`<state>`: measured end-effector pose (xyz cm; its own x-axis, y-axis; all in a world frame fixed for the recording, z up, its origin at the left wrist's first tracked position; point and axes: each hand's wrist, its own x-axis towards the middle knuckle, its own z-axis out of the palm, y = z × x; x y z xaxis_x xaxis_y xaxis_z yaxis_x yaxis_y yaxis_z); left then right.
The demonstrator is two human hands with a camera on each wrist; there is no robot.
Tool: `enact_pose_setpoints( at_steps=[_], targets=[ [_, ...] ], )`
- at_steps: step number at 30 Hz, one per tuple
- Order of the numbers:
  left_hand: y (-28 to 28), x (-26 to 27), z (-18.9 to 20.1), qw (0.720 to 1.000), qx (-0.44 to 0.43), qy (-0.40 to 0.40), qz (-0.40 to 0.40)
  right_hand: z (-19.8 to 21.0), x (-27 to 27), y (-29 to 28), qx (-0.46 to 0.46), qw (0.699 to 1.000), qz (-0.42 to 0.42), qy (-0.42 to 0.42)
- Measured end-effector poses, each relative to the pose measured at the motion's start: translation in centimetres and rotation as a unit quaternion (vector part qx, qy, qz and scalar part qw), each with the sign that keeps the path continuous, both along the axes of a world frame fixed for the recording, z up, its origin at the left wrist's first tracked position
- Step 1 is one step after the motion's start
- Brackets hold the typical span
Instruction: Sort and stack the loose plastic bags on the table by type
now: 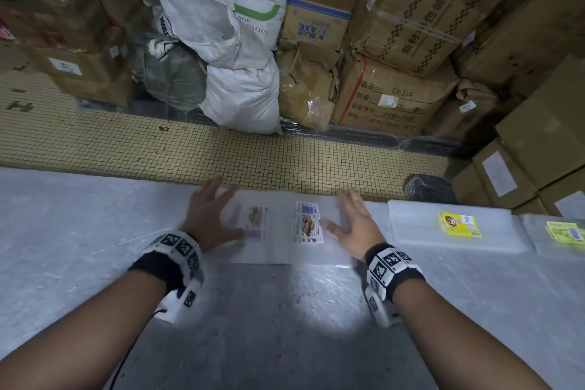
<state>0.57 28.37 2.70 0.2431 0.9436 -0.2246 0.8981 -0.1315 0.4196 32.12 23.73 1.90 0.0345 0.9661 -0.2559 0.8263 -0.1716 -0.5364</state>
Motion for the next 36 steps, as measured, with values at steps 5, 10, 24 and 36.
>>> enact_pose_setpoints(
  at_steps=[5,10,24,36],
  targets=[
    [-2.5,-3.3,0.0,0.979,-0.082,-0.060,0.176,0.9,0.1,-2.1,-0.024,0.968,-0.221,0.117],
    [-3.8,-3.6,0.0,0.960,-0.116,-0.176,0.184,0.7,-0.4,-3.7,-0.050,0.966,-0.220,0.127],
    [-8.1,-1.3,0.4,0.945,-0.082,-0.268,0.170,1.1,-2.1,-6.8,-0.018,0.913,-0.295,0.282],
    [-9.0,-3.4,1.0,0.930,-0.103,-0.272,0.224,0.1,-1.5,-8.8,0.003,0.907,-0.309,0.287]
  ],
)
